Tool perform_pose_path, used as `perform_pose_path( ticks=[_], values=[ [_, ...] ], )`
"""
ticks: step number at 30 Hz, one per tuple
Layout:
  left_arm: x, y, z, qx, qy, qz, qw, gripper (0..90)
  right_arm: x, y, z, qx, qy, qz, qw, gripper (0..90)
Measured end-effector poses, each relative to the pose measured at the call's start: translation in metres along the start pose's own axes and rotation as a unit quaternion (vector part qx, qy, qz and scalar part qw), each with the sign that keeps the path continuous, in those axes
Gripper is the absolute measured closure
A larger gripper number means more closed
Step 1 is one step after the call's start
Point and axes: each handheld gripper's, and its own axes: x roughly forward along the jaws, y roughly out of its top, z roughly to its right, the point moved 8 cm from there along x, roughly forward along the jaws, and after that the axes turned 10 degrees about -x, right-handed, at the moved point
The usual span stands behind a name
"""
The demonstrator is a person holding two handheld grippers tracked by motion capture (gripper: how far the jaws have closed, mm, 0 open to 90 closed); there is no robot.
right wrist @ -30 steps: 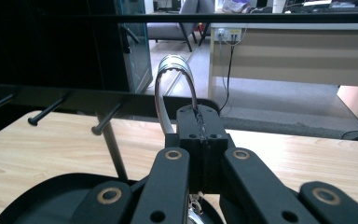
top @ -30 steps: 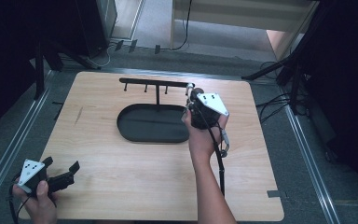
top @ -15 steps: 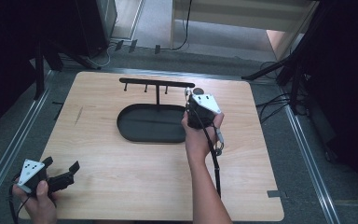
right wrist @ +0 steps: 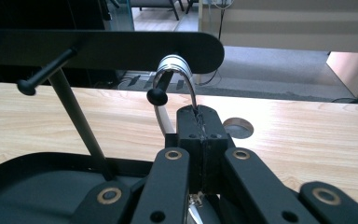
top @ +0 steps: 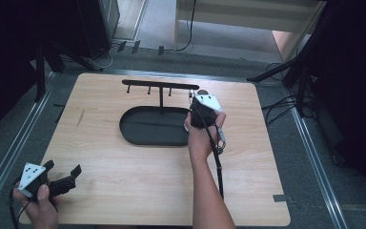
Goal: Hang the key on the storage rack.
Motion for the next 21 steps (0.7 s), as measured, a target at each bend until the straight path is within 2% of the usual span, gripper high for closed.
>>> perform_pose_path(
  ticks=[4, 7, 8, 10, 11, 12, 15, 17, 18, 20, 21],
  values=[
    [0.0, 0.0, 0.0, 0.001, 0.0, -0.001, 1.0, 0.0, 0.002, -0.001, 0.0, -0.004, 0.003, 0.003, 1.0, 90.0],
    [0.0, 0.0, 0.0, 0.001, 0.0, -0.001, 1.0, 0.0, 0.003, -0.002, 0.0, -0.01, 0.008, 0.005, 0.9999, 85.7],
    [0.0, 0.0, 0.0, 0.001, 0.0, -0.001, 1.0, 0.0, 0.005, -0.004, 0.002, -0.031, 0.009, 0.007, 0.9995, 74.4],
    [0.0, 0.0, 0.0, 0.001, 0.0, 0.0, 1.0, 0.0, 0.004, -0.005, 0.007, -0.045, 0.009, 0.012, 0.9989, 66.7],
    [0.0, 0.0, 0.0, 0.001, 0.0, 0.0, 1.0, 0.0, 0.004, -0.005, 0.007, -0.045, 0.009, 0.012, 0.9989, 66.7],
    [0.0, 0.0, 0.0, 0.001, 0.0, 0.0, 1.0, 0.0, 0.001, -0.007, 0.014, -0.048, 0.018, 0.014, 0.9986, 59.8],
    [0.0, 0.0, 0.0, 0.002, 0.001, 0.0, 1.0, 0.0, -0.003, -0.009, 0.019, -0.051, 0.023, 0.011, 0.9983, 57.3],
    [0.0, 0.0, 0.0, 0.002, 0.001, -0.001, 1.0, 0.0, -0.008, -0.015, 0.026, -0.062, 0.024, 0.003, 0.9978, 49.6],
    [0.0, 0.0, 0.0, 0.002, 0.001, -0.001, 1.0, 0.0, -0.014, -0.021, 0.034, -0.061, 0.022, -0.006, 0.9979, 42.8],
    [0.0, 0.0, 0.0, 0.002, 0.001, 0.0, 1.0, 0.0, -0.017, -0.023, 0.038, -0.057, 0.022, -0.008, 0.9981, 40.2],
    [0.0, 0.0, 0.0, 0.001, 0.001, 0.0, 1.0, 0.0, -0.02, -0.025, 0.044, -0.046, 0.024, -0.012, 0.9986, 37.4]
  ],
)
